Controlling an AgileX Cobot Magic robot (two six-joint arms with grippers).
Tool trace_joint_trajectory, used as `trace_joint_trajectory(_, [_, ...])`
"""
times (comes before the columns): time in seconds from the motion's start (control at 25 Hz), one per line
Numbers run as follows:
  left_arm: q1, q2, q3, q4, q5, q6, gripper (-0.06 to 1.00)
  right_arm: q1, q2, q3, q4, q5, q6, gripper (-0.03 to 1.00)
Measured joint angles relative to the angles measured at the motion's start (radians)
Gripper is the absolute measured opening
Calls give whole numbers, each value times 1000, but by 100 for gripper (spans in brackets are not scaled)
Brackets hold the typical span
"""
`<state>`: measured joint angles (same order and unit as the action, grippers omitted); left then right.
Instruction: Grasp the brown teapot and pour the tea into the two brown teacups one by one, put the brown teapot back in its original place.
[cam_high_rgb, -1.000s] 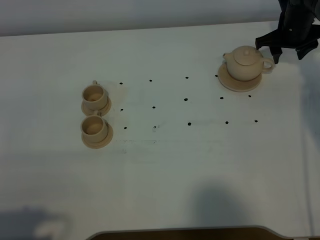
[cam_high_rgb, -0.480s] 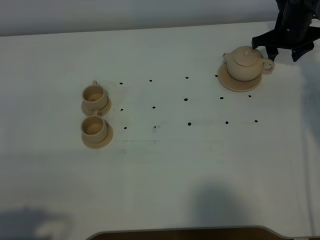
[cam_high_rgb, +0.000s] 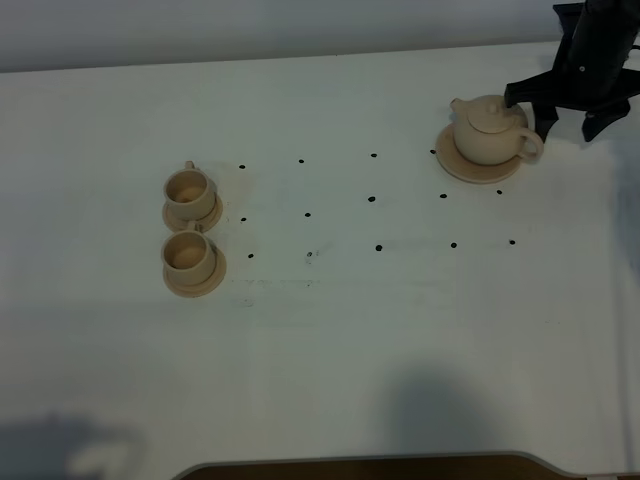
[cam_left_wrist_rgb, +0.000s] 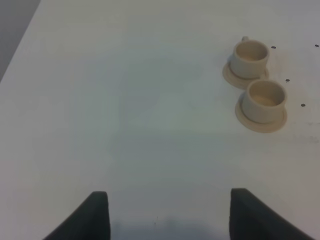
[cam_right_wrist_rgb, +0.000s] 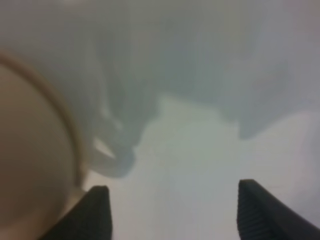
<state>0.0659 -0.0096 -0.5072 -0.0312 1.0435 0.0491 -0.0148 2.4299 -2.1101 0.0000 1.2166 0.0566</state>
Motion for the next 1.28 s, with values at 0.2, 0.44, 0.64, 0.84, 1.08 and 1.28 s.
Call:
trace_joint_trajectory(0.2, [0,0,0,0,0,0,55,3,0,8,36,2,0,55])
trace_joint_trajectory(0.44, [0,0,0,0,0,0,55,3,-1,85,55,1,-1,55])
trace_joint_trajectory(0.64, [0,0,0,0,0,0,55,7,-11,99,80,2,-3,55])
trace_joint_trajectory(0.84, [0,0,0,0,0,0,55,20,-27,105,105,6,-4,55])
trace_joint_trajectory(1.08, [0,0,0,0,0,0,55,25,-27,108,115,12,-4,55])
trace_joint_trajectory(1.28, [0,0,0,0,0,-1,55,28,-30,181,118,8,-8,55])
